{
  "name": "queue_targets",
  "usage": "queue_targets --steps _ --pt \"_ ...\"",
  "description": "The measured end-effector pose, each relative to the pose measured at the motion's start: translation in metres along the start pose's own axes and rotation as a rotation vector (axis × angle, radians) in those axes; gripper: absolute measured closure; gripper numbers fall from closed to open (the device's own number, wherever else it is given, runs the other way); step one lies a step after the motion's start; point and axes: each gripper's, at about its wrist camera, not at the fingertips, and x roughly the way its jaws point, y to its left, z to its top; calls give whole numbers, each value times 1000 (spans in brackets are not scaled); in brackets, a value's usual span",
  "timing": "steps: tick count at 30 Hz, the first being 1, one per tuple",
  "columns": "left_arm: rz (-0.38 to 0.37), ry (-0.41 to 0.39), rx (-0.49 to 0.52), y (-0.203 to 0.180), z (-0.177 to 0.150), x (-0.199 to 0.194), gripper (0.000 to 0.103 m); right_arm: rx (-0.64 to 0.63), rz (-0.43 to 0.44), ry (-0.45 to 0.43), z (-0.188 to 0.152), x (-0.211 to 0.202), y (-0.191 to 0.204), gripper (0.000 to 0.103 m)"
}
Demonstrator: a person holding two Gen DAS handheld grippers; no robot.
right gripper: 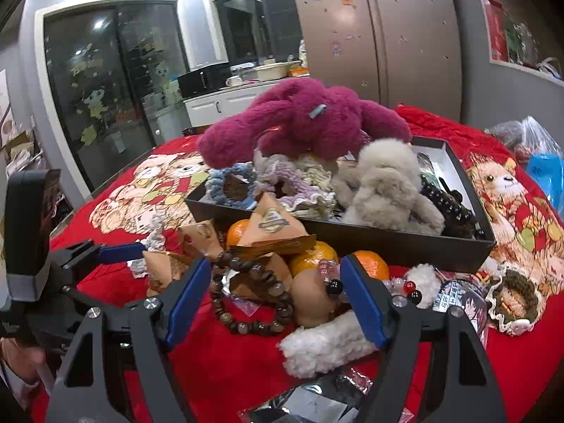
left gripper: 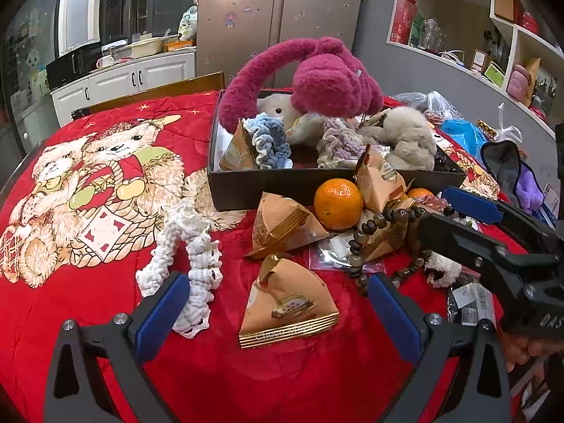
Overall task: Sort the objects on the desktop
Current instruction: 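Grasp the Choco Magic packet with left tool while right tool grasps the wooden bead bracelet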
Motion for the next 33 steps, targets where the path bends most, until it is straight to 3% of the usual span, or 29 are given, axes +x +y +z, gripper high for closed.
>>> queue_targets --steps 8,13,17,21,26,33 --pt "7 9 -11 2 -1 2 6 -16 1 1 -2 -6 1 47" --pt "16 16 -2 0 -2 3 8 -38 5 -1 -3 -9 5 49" --pt "19 25 8 -1 -2 6 9 15 115 -16 -1 -13 0 49" --pt "14 26 3 0 -2 6 9 24 130 -23 -2 -14 -1 49" --pt "17 29 -2 1 -2 6 9 21 183 -14 -3 -14 2 58" --pt "4 43 -34 7 -2 9 8 -43 139 19 -8 -6 13 64"
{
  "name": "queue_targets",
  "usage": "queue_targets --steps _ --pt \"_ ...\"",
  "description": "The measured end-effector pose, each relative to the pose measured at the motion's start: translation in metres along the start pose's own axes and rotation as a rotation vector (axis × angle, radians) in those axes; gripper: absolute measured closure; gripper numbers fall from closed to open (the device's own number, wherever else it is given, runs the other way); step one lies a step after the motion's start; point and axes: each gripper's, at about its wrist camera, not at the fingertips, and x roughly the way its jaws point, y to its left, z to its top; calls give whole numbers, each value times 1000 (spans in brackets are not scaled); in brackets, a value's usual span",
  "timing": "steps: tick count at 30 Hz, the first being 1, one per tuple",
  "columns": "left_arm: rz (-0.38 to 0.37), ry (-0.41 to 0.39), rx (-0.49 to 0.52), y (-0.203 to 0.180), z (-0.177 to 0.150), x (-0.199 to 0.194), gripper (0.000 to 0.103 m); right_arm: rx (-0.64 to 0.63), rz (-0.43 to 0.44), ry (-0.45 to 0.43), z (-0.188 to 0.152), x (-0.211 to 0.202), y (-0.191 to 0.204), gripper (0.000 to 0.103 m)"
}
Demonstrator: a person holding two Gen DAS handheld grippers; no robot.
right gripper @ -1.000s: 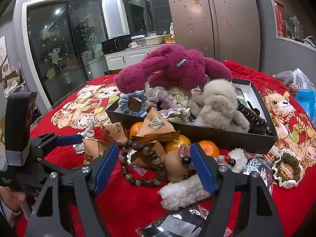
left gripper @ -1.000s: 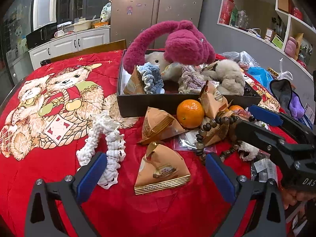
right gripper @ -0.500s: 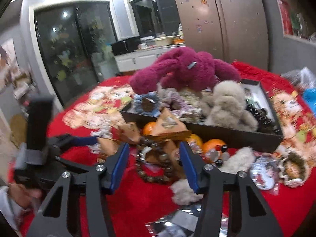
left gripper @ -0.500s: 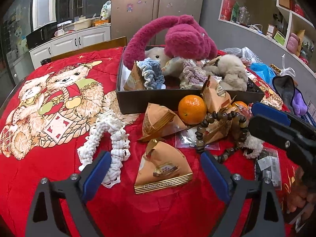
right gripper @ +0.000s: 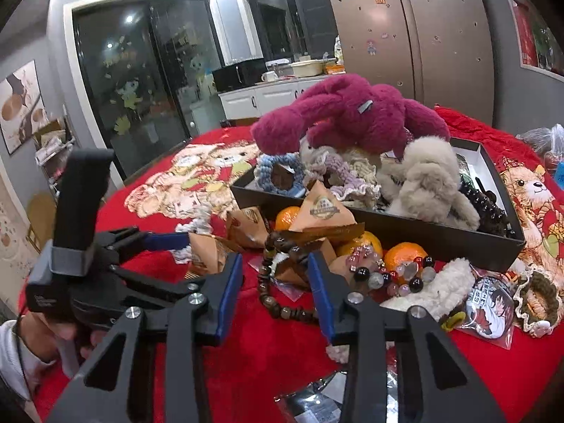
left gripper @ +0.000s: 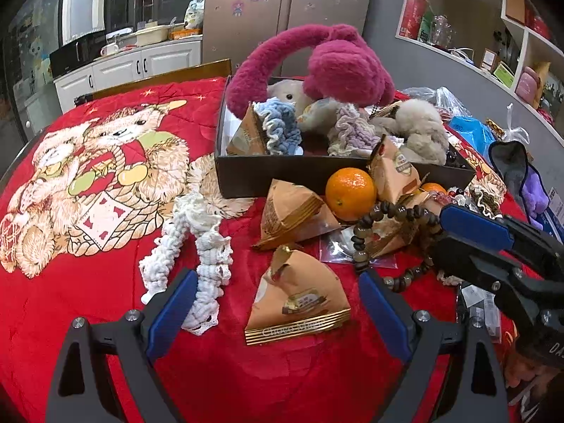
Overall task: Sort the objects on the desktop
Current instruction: 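Grasp the Choco Magic packet with left tool while right tool grasps the wooden bead bracelet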
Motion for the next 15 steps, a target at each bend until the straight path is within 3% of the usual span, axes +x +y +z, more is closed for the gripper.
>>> queue_targets --steps 11,15 --pt "7 10 13 -3 0 2 8 -16 -57 18 0 5 -2 66" --pt "-2 13 4 -1 0 3 8 4 -65 36 -1 9 -4 72"
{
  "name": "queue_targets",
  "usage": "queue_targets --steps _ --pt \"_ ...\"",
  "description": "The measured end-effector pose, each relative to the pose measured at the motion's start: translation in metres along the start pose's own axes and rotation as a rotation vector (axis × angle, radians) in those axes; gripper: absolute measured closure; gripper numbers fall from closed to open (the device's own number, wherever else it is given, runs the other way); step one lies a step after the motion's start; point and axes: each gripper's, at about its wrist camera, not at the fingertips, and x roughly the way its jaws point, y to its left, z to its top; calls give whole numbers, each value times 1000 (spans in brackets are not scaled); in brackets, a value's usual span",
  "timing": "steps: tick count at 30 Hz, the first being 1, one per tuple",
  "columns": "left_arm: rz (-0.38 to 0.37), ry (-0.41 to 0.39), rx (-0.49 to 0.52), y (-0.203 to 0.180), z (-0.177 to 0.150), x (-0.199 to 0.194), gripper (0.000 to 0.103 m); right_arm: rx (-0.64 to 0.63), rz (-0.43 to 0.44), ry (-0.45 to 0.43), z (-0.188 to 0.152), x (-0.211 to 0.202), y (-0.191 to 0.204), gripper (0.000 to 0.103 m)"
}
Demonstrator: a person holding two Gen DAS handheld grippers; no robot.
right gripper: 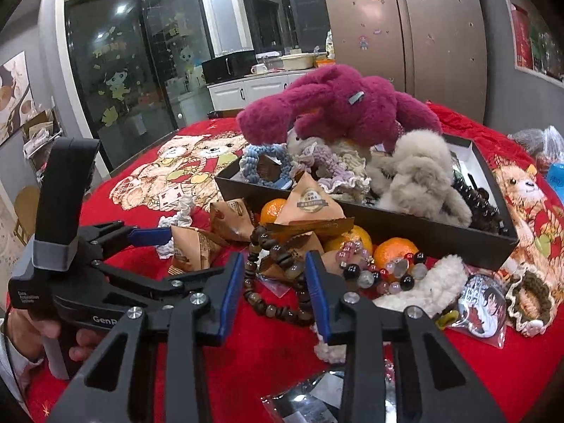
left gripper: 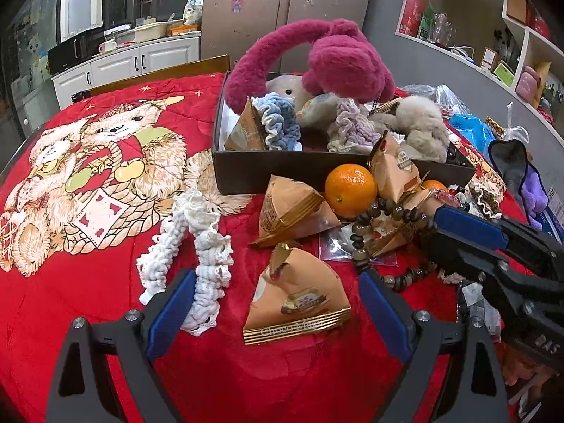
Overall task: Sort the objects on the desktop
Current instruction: 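Grasp the Choco Magic packet with left tool while right tool grasps the wooden bead bracelet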
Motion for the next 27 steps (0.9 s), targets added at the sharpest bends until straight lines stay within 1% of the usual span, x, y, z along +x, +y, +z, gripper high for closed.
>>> queue_targets --steps 1,3,5,6,8,10,11,14,18,20,22,27 --pt "0 -1 1 -1 0 0 8 6 -2 1 0 0 -1 75" --pt "8 -2 5 -2 0 0 9 18 6 0 0 0 -4 76" --pt "17 -3 19 -5 0 0 9 31 4 1 0 0 -6 81" --pt "23 -5 27 -6 0 -1 10 35 6 2 0 0 -7 81" --pt "38 -2 37 -8 -1 0 23 40 8 2 0 1 -7 84" --pt "42 1 37 -8 -1 0 29 40 9 4 0 0 -7 84" --pt "38 0 34 -7 0 0 33 39 9 4 0 0 -6 84" --pt "13 -7 32 -6 0 -1 39 33 16 7 0 1 -4 86" --pt "1 -15 35 -7 -1 -3 45 30 24 8 -1 2 -2 86" --pt "-7 -25 31 -6 -1 -6 54 24 23 6 -1 2 -1 86" --pt "-15 -28 27 -6 -2 -6 54 17 22 2 -1 0 1 86" --pt "-24 -36 22 -6 -2 -9 55 5 19 5 -2 0 4 94"
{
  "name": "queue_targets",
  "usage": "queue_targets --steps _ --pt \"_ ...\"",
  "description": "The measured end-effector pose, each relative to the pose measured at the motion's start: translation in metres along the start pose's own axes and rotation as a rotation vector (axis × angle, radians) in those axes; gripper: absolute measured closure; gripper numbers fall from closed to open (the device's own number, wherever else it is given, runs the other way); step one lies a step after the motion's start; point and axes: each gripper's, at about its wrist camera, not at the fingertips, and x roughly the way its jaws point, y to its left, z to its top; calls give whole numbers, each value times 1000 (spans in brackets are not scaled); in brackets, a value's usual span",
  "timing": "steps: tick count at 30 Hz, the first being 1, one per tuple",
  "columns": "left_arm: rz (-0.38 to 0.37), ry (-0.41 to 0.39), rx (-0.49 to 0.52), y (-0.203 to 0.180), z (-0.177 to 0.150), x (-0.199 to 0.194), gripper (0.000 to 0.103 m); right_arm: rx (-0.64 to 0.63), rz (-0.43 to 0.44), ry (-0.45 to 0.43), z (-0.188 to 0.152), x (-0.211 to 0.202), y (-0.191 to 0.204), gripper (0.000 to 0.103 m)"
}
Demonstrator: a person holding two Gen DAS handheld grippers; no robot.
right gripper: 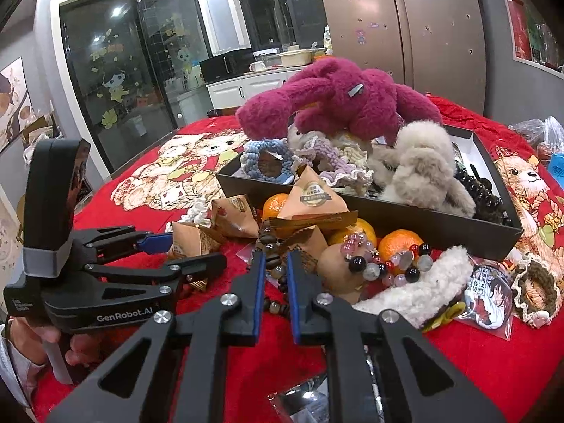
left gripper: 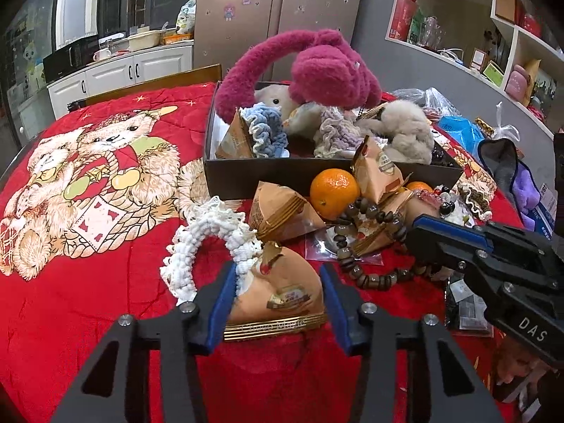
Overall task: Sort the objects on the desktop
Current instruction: 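Grasp the Choco Magic packet with left tool while right tool grasps the wooden bead bracelet, then lift the Choco Magic packet with left tool while right tool lifts the bead bracelet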
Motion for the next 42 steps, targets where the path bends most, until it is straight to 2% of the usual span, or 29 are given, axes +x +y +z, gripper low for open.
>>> queue_targets --steps 3,5,14,22,24,25,26,34,37,42 --pt "-3 -6 2 -1 -1 -2 55 -12 -9 0 -1 -1 3 97" --pt "-3 -11 2 -2 -2 -4 55 -20 -13 -3 -1 -1 4 103" --pt "6 -27 7 -2 -5 -10 56 -44 -12 -5 -3 -4 9 103" --pt "4 -36 10 -3 -6 -13 56 -84 -45 -2 -4 -3 16 100" --pt "4 -34 10 -3 -6 -12 56 -87 -30 8 -5 -2 16 91" --pt "3 -34 10 -3 -7 -12 56 -89 -29 15 -5 -1 16 76" --pt "2 -34 10 -3 -7 -12 56 -92 -32 20 -5 0 17 66" --pt "-6 -28 8 -3 -8 -11 56 -62 -50 12 -4 -2 10 55" --pt "-6 -27 10 -3 -8 -11 56 -42 -28 14 -3 -2 5 54" --pt "-6 -28 8 -3 -8 -11 56 -37 -40 41 -1 5 5 54"
